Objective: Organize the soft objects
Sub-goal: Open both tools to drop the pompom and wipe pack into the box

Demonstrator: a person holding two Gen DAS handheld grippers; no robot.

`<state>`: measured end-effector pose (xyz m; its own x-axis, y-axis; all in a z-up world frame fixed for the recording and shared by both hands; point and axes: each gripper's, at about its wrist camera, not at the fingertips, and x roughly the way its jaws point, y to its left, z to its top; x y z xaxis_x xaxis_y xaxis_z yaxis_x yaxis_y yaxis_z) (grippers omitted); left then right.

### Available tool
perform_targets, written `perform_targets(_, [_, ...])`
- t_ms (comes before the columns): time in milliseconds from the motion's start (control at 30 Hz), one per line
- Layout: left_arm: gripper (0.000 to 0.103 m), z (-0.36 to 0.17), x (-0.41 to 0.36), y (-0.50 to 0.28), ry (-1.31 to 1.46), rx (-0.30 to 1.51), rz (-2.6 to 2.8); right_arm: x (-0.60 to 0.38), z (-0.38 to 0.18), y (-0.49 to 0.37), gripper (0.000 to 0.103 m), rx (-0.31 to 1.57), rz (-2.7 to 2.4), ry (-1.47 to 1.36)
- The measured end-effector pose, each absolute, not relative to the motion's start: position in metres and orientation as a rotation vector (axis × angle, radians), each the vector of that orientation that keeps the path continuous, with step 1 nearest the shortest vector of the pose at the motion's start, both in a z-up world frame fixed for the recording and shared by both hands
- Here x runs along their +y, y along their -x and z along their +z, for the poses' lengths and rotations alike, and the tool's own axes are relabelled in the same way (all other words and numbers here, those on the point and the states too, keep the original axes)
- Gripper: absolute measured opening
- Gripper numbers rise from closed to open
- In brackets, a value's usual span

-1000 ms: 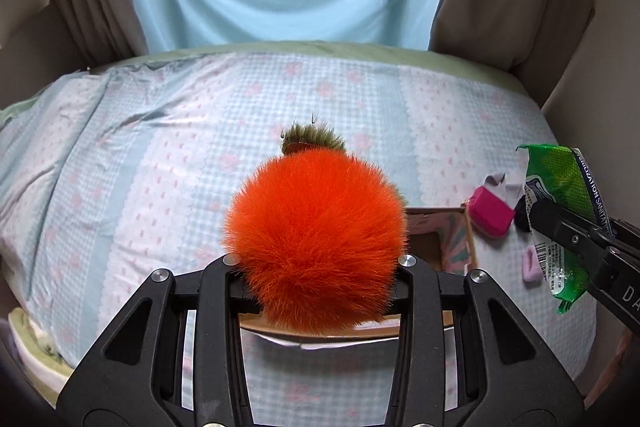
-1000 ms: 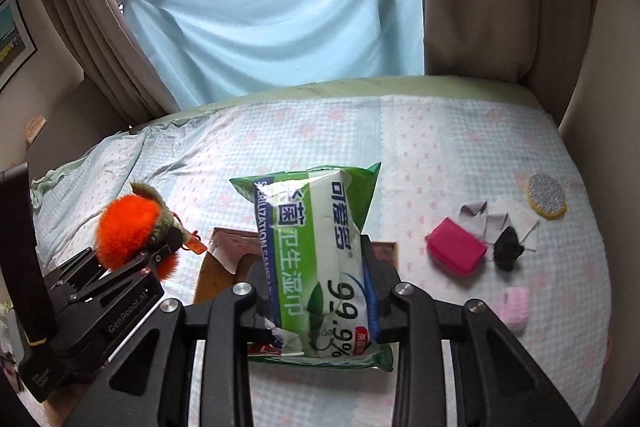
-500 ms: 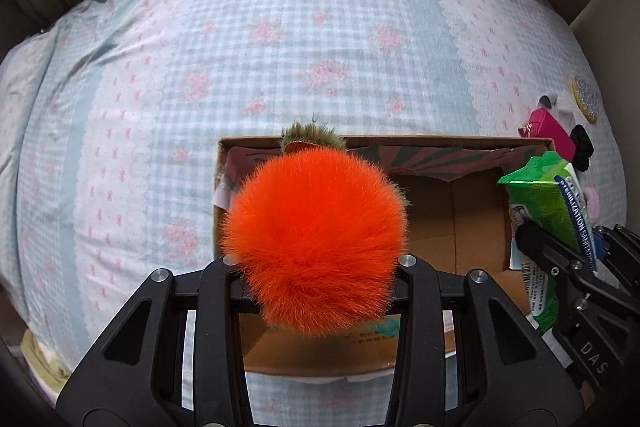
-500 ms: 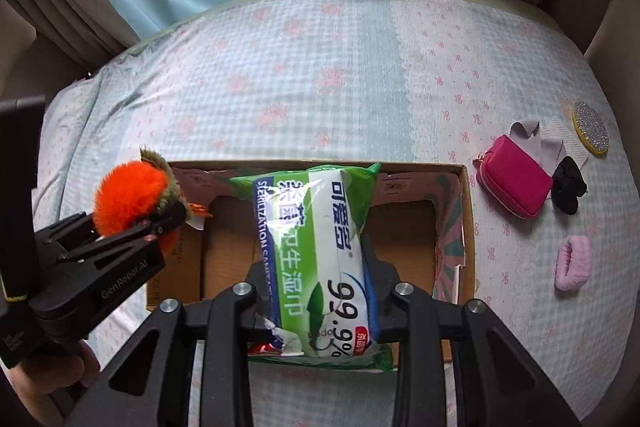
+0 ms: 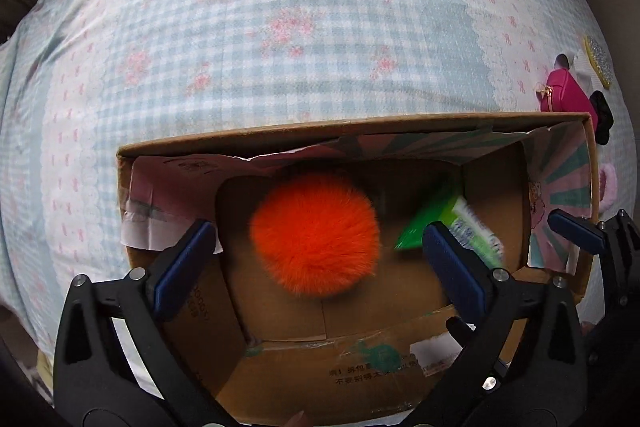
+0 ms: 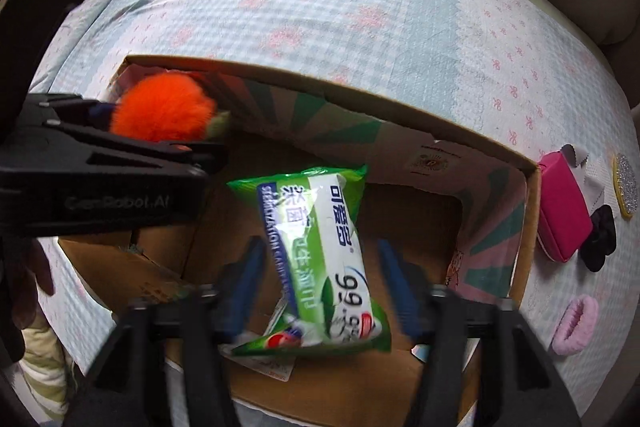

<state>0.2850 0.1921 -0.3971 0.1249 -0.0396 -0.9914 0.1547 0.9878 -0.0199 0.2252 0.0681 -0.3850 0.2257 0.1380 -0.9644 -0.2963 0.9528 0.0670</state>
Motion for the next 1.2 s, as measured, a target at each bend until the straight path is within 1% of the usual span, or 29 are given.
perform_targets(233, [0.103,-0.393,0.190,-0.282,-0.070,1.449,-0.149,0.059,-0.400,-0.210,0.103,1.328,0.324,0.120])
perform_targets(467, [0.103,-0.354,0.191,-0.268,-0.066,1.364,-0.152,0.054,-0.385,-0.199,0.103,1.315,0.307,0.128])
perform_targets(767, [0.103,-0.270,0.200,-0.232,-0.010,1.220,-0.144,0.048,-0.325,-0.175,0.103,1.215,0.279,0.107])
perform_targets(1200, [0.103,-0.145,0.218,-0.142,-0.003,0.974,-0.086,0.029,-0.191,-0.116,0.103,1.006,0.159,0.052])
